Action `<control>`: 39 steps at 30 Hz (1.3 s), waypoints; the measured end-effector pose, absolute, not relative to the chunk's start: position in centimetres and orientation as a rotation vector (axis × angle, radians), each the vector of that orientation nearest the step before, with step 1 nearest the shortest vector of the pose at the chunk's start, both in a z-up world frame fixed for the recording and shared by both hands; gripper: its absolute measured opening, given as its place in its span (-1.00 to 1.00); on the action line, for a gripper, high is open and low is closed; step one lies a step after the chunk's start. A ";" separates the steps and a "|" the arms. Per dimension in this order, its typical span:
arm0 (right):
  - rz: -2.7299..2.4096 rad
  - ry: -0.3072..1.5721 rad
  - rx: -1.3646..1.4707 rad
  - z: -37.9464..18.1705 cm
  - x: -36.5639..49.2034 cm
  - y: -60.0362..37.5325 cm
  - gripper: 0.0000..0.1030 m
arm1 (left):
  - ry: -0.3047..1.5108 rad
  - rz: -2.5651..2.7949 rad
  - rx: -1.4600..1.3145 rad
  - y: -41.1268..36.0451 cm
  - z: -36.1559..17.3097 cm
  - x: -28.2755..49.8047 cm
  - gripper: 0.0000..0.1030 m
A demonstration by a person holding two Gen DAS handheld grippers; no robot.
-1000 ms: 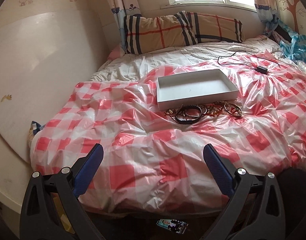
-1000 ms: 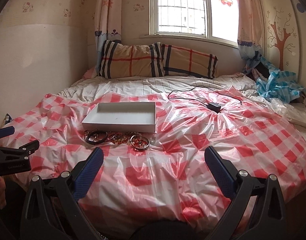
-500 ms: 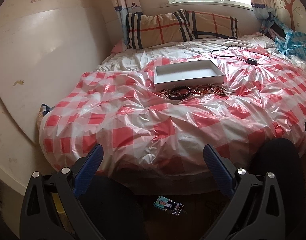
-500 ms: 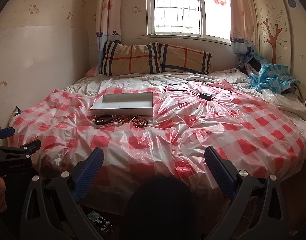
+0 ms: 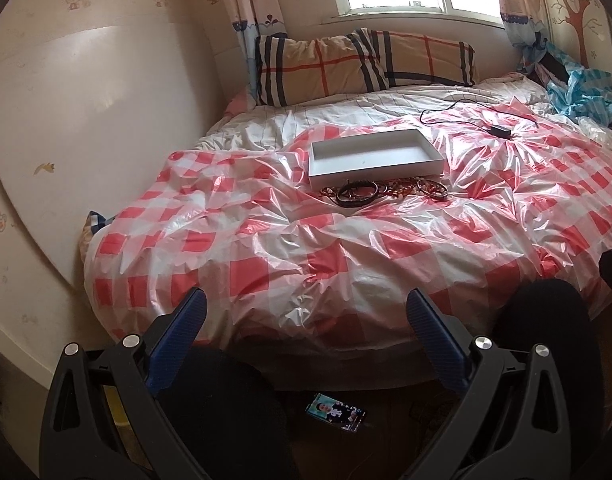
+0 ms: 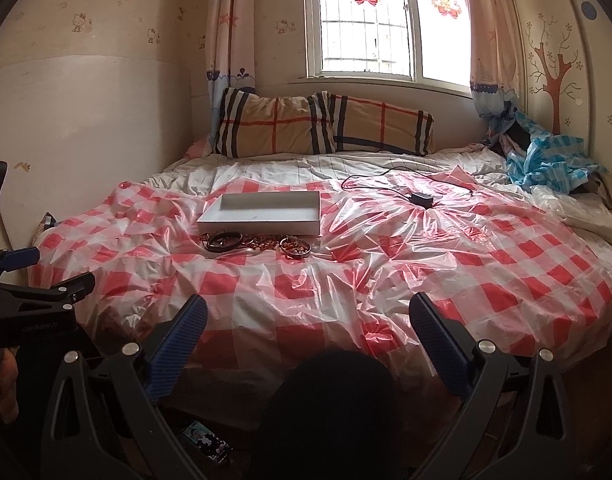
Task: Organize jewelry
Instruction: 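Move both tools toward the jewelry pile beside the white box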
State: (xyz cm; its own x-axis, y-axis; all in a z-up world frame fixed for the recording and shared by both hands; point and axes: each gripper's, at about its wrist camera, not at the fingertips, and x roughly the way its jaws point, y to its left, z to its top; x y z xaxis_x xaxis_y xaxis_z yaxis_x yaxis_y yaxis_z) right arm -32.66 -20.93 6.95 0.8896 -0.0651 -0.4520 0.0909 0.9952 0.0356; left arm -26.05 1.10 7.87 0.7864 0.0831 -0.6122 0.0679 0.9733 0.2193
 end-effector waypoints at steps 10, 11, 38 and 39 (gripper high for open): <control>-0.062 0.475 0.057 6.7 -32.6 -20.7 0.89 | 0.663 0.008 0.236 1.0 7.9 -26.1 0.87; -0.061 0.476 0.057 6.7 -32.5 -20.6 0.89 | 0.663 0.009 0.237 0.9 7.8 -26.1 0.87; -0.040 0.482 0.038 6.5 -31.4 -19.6 0.89 | 0.681 0.004 0.227 -0.2 7.2 -25.9 0.87; -0.038 0.483 0.036 6.5 -31.2 -19.6 0.89 | 0.682 0.005 0.226 0.0 7.3 -25.8 0.87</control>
